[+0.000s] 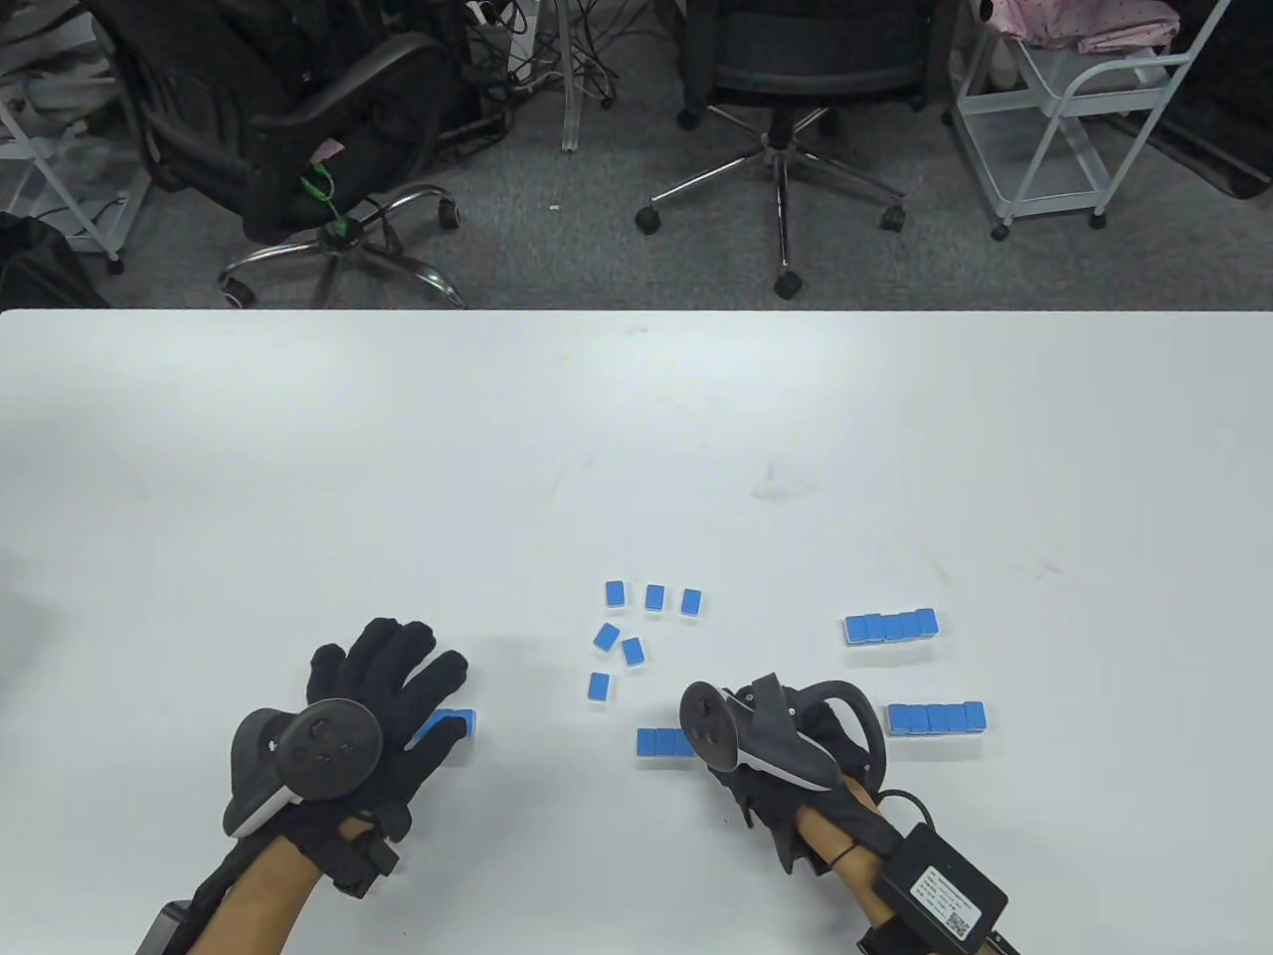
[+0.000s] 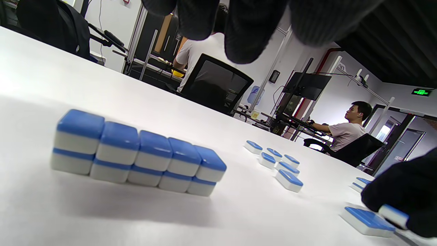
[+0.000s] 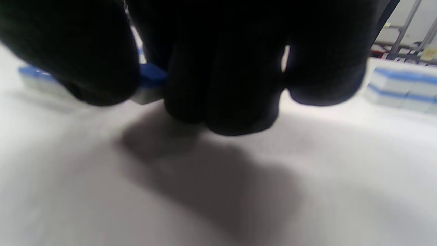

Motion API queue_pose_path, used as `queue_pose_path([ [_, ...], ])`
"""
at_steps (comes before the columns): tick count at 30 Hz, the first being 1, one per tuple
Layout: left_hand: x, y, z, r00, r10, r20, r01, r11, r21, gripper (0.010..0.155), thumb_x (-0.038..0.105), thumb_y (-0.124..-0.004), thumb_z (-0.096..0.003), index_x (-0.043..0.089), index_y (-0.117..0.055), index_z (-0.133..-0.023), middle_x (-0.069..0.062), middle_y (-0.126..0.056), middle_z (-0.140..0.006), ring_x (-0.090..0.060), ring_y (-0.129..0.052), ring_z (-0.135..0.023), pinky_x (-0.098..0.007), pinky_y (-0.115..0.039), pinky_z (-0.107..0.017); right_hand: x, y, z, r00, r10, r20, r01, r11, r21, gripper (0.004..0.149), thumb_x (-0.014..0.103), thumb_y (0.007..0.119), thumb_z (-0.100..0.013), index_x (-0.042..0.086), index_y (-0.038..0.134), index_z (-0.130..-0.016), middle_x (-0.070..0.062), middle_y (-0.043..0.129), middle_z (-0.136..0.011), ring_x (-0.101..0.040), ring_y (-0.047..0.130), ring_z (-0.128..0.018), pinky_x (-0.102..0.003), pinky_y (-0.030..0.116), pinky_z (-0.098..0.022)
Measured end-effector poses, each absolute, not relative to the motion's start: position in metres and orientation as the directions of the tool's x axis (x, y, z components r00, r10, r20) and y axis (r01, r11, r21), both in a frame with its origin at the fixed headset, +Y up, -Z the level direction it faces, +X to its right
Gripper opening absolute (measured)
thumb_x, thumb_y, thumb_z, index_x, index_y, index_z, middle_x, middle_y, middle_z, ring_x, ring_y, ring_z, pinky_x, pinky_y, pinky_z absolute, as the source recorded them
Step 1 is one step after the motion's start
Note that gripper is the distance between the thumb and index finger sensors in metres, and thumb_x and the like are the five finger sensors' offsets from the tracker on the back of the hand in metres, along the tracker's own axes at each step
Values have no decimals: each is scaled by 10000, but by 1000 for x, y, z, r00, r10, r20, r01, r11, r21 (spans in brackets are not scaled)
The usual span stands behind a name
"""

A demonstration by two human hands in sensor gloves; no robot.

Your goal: Build mahjong tile wall

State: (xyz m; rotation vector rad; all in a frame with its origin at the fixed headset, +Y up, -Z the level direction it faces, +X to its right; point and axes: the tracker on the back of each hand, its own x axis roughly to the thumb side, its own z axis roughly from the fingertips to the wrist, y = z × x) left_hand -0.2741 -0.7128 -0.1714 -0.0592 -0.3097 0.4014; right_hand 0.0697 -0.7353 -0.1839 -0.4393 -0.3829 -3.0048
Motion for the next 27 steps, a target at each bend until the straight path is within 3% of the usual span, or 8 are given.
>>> queue_pose_path([
  [27,-276,-715,-172,876,398,272,-375,917,-134,637,590,-645,-483,364,-608,-1078,3,-393,-1220,-317,-255,-1143,-678,-165,-767,59,-748,-181,-951,29,309,31,-982,188,589,428,910,-320,185,796,-844,-45,982,-655,-237,1030,-464,-517,856,-444],
])
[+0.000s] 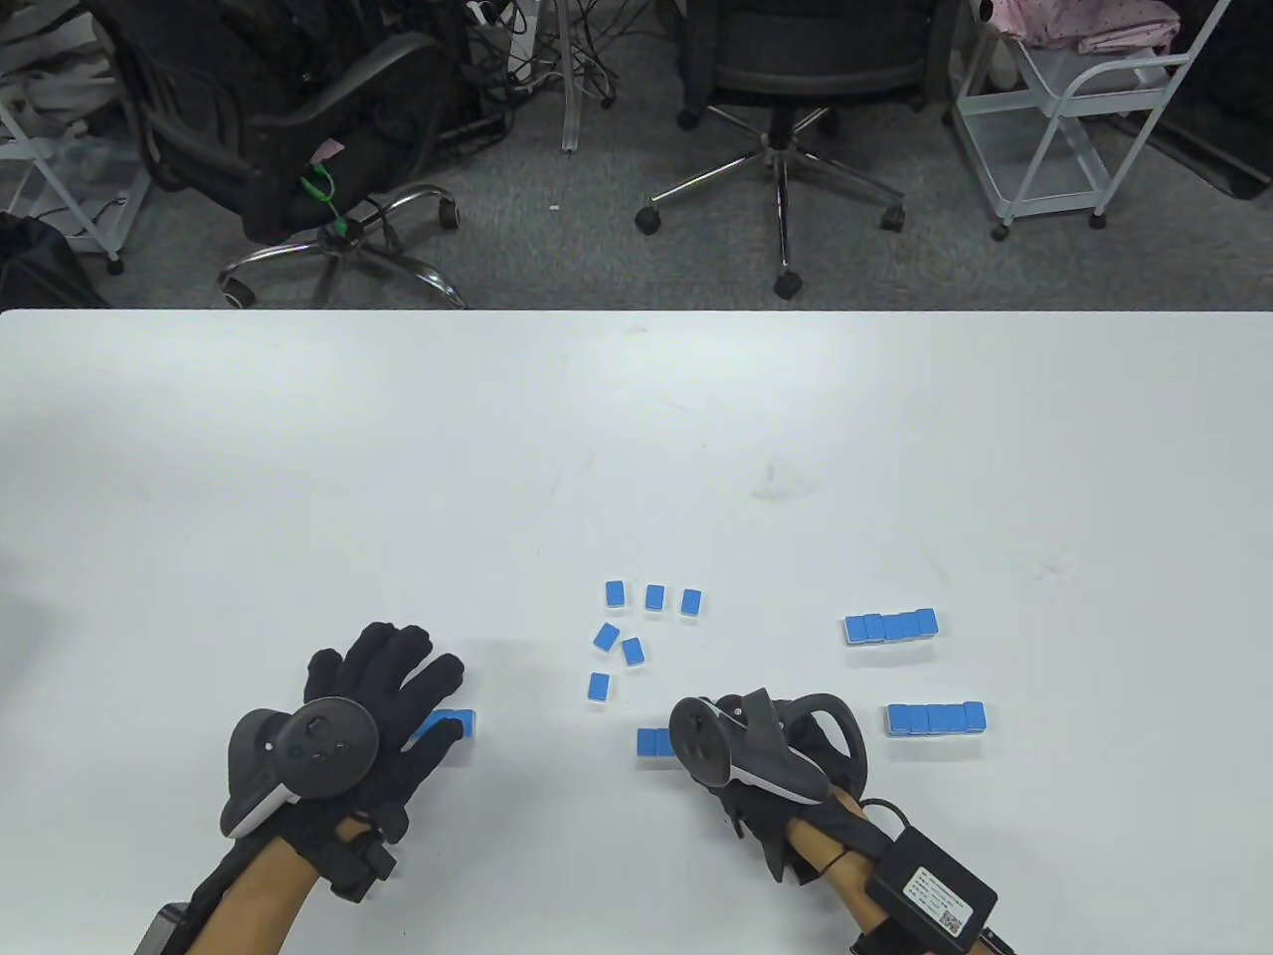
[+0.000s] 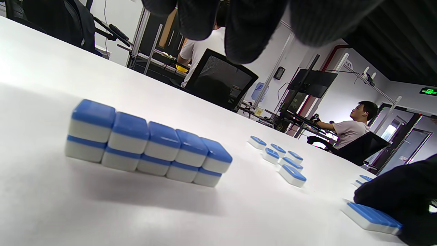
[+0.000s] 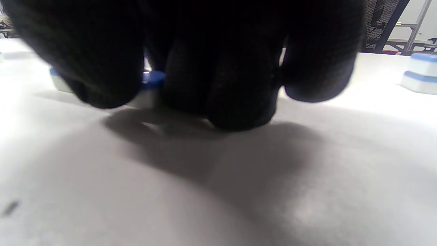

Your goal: Build mahjong tile wall

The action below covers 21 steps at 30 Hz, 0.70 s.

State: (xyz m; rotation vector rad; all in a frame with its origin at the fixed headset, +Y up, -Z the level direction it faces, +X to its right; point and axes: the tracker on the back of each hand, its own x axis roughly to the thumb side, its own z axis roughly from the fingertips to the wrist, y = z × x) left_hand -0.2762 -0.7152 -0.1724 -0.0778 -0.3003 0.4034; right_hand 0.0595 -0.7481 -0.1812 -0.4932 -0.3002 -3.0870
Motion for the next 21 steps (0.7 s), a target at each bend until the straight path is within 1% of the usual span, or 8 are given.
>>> queue_pose_path([
  [21,-277,-716,-171,876,400,270,-377,917,-133,636,590,-645,-483,365,-607,-1077,2,-393,-1220,-318,-256,-1143,-678,-166,-768,59,-749,-179,-953,18,303,35,-985,169,595,438,902,-318,191,790,-847,-38,978,-651,-230,1025,-463,-516,852,-450],
])
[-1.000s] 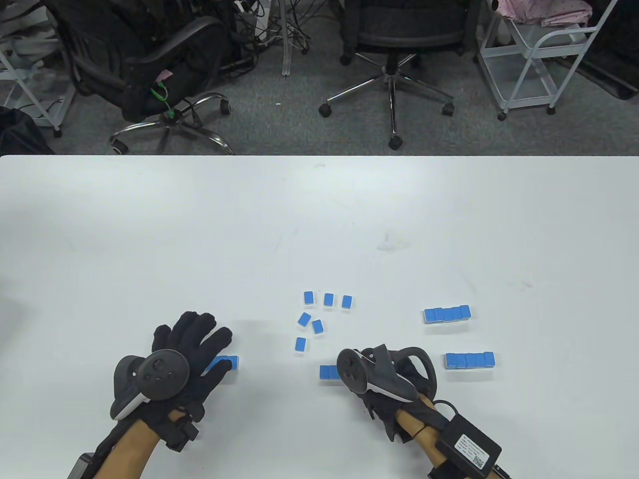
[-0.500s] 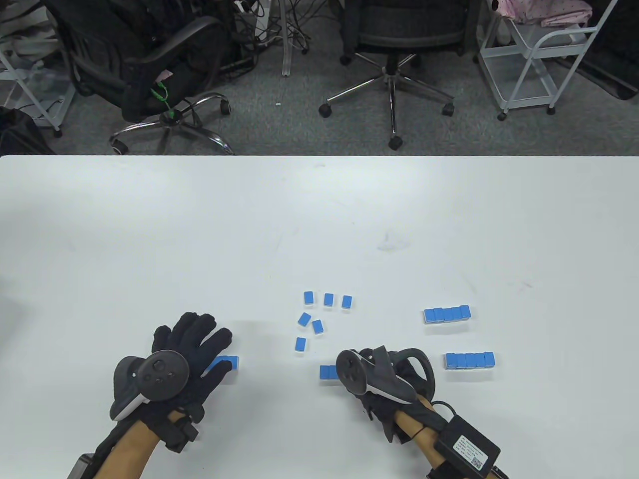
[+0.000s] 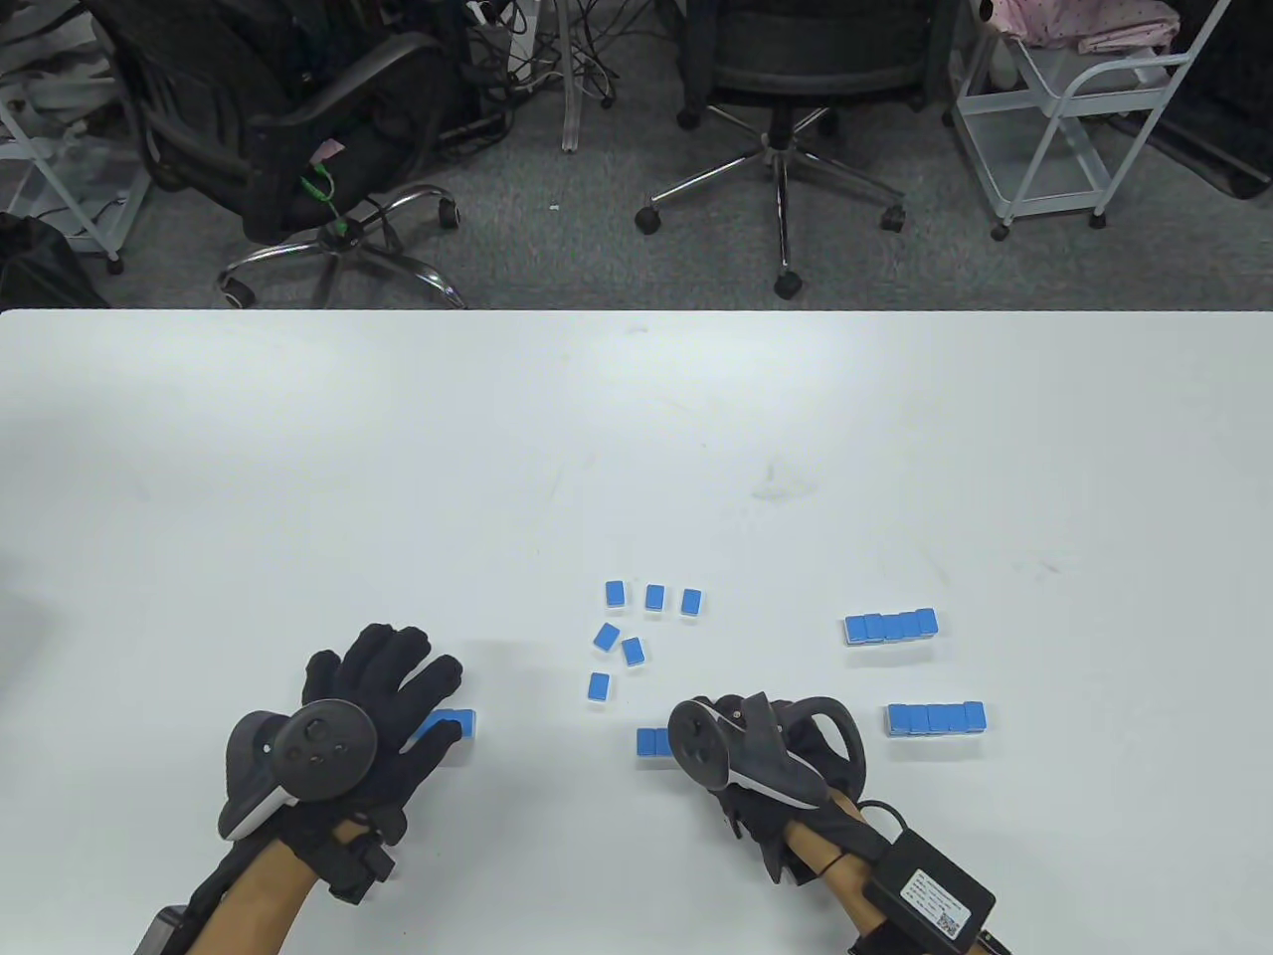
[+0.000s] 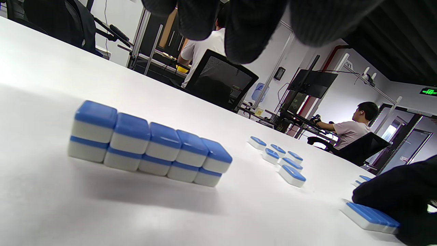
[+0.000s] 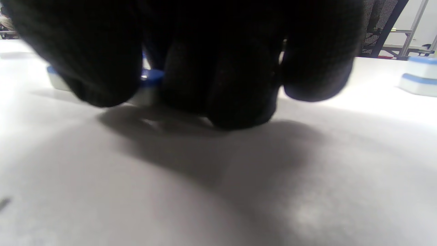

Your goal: Build mahjong tile wall

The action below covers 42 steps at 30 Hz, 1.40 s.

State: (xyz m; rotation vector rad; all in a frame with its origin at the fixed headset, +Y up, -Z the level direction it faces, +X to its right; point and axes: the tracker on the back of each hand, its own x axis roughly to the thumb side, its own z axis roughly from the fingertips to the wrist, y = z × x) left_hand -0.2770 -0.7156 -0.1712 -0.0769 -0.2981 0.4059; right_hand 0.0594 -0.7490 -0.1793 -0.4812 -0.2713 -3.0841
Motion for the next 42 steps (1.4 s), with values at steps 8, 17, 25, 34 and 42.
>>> queue_pose_path([
  [8,-277,-715,-169,875,398,275,-376,917,-131,636,589,-645,-483,363,-610,-1077,-1,-394,-1219,-319,-258,-1142,-678,-168,-767,77,-739,-186,-964,128,231,-58,-955,290,634,491,806,-353,190,719,-903,-62,924,-792,-274,1005,-618,-552,845,-499],
  [17,-277,-713,-168,876,393,280,-375,920,-118,634,589,-644,-483,364,-612,-1075,-1,-399,-1217,-318,-262,-1140,-678,-174,-766,92,-737,-214,-956,288,-55,-285,-870,402,706,492,764,-387,163,562,-979,-137,760,-955,-349,886,-786,-558,808,-576],
  [25,-276,-713,-167,875,391,285,-374,920,-116,634,590,-643,-483,364,-610,-1074,0,-398,-1217,-320,-264,-1140,-679,-176,-766,60,-741,-270,-978,109,-179,-180,-874,452,790,471,801,-391,242,376,-1017,-71,740,-962,-271,902,-753,-502,869,-568],
  [34,-276,-711,-169,873,387,296,-372,922,-105,635,589,-643,-483,359,-616,-1074,-4,-401,-1216,-318,-265,-1140,-678,-181,-766,38,-747,-306,-972,-111,-206,25,-925,379,562,438,860,-378,341,672,-898,13,936,-706,-193,1015,-563,-461,946,-424],
  [42,-275,-712,-171,871,387,301,-371,922,-113,636,590,-644,-482,360,-614,-1074,-3,-401,-1216,-321,-263,-1140,-678,-181,-767,51,-746,-282,-995,-96,-39,76,-932,353,539,443,873,-363,264,744,-855,18,945,-694,-178,1036,-523,-424,975,-364],
])
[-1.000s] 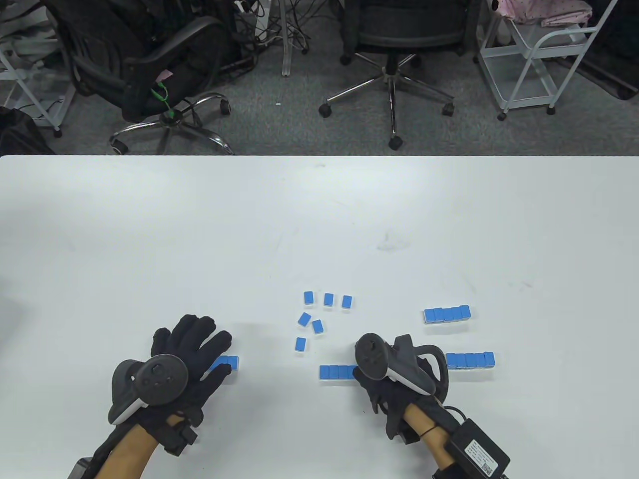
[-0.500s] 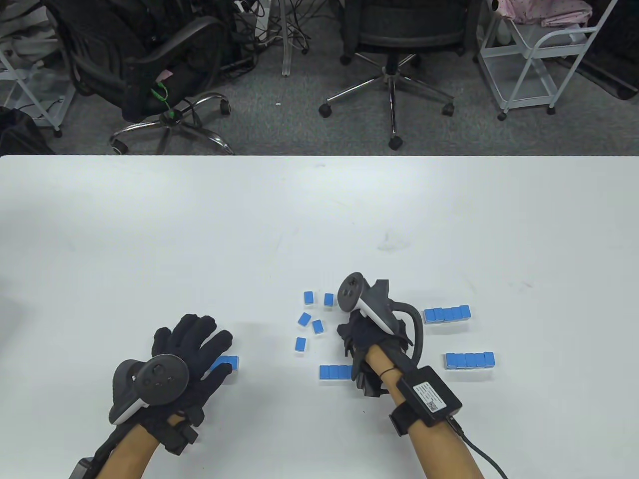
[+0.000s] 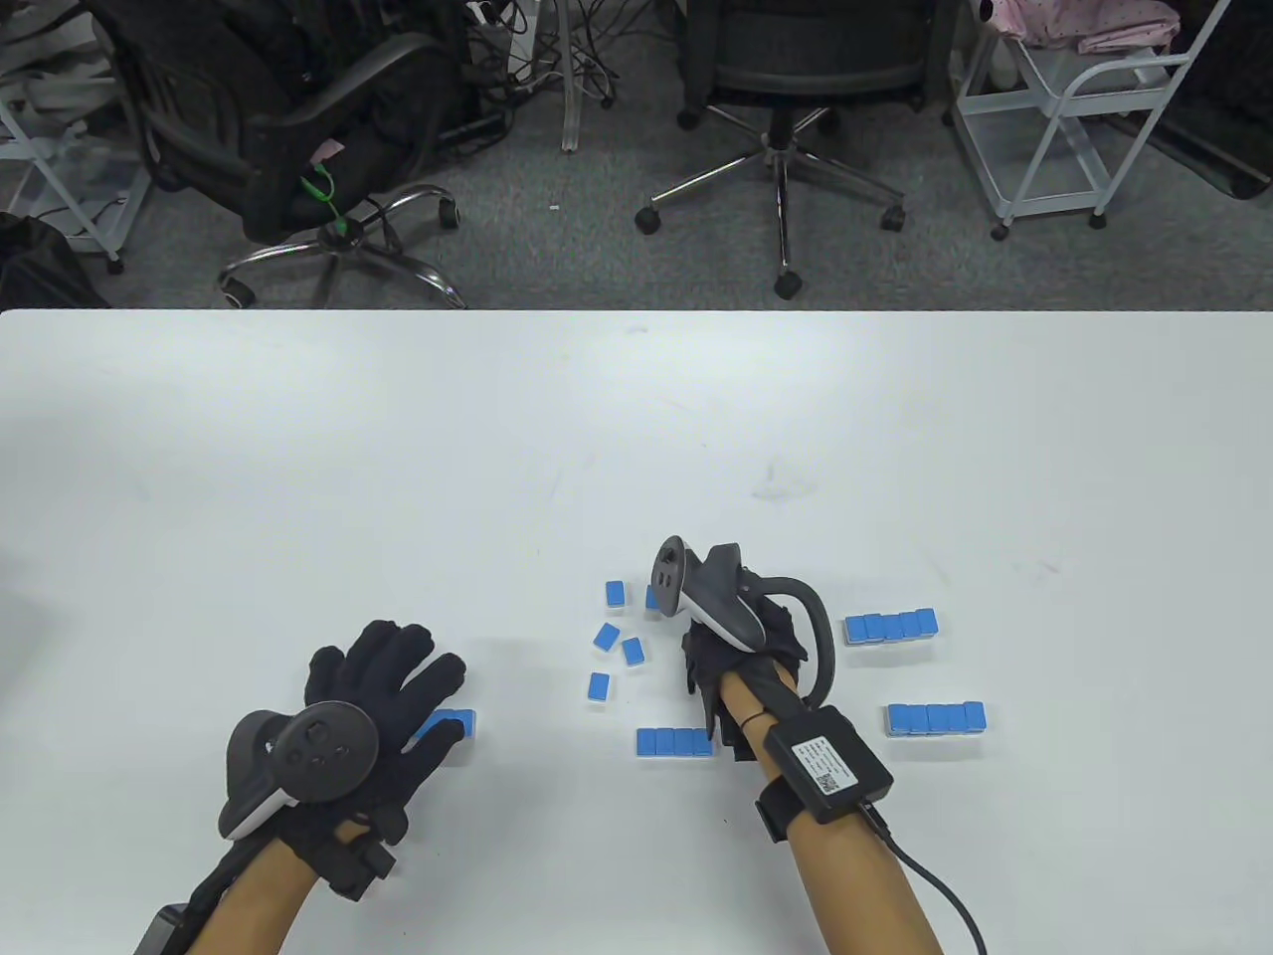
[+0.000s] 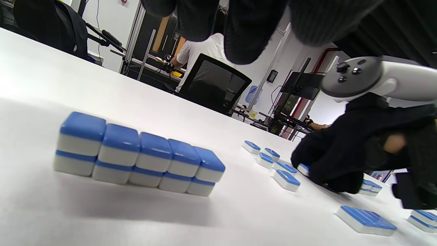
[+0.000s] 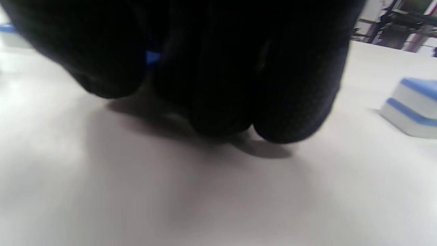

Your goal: Build mahjong tile wall

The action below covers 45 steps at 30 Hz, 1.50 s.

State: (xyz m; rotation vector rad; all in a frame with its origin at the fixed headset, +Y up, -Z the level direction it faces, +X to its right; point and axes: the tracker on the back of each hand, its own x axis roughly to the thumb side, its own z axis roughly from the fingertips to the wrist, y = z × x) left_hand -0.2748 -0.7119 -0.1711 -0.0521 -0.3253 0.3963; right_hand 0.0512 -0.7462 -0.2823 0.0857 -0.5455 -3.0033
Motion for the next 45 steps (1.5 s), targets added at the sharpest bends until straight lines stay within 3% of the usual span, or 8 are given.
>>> queue_pose_path([
  [8,-274,-712,-170,871,386,304,-369,922,-113,634,589,-644,-483,362,-613,-1073,-3,-404,-1215,-320,-266,-1139,-678,-182,-766,77,-743,-235,-998,-31,53,53,-881,471,562,435,866,-370,254,711,-880,-17,909,-760,-211,1041,-564,-434,965,-388],
  [13,-274,-713,-171,871,387,301,-371,922,-113,635,589,-644,-483,360,-614,-1074,-2,-404,-1215,-320,-267,-1139,-678,-182,-767,82,-743,-203,-989,-7,151,70,-906,417,559,432,900,-349,275,739,-860,-20,924,-749,-224,1032,-558,-451,953,-390],
  [16,-273,-714,-172,871,391,298,-371,921,-123,637,590,-643,-483,358,-615,-1076,-2,-403,-1216,-319,-266,-1140,-678,-182,-767,79,-745,-192,-978,-26,205,91,-943,319,561,438,909,-334,274,758,-849,-14,939,-722,-235,1031,-538,-470,941,-383],
  [23,-274,-717,-169,870,399,290,-374,917,-140,633,589,-643,-483,362,-612,-1074,-4,-402,-1216,-320,-264,-1141,-679,-180,-767,82,-748,-187,-981,18,196,39,-958,284,572,436,903,-332,266,755,-857,-13,931,-714,-254,1003,-532,-514,896,-423],
  [45,-274,-718,-169,868,411,278,-379,911,-163,636,588,-645,-484,358,-615,-1076,-3,-404,-1217,-321,-267,-1141,-678,-179,-769,77,-749,-182,-973,1,232,64,-961,269,615,449,880,-333,257,707,-890,-8,903,-733,-257,972,-560,-534,834,-518],
])
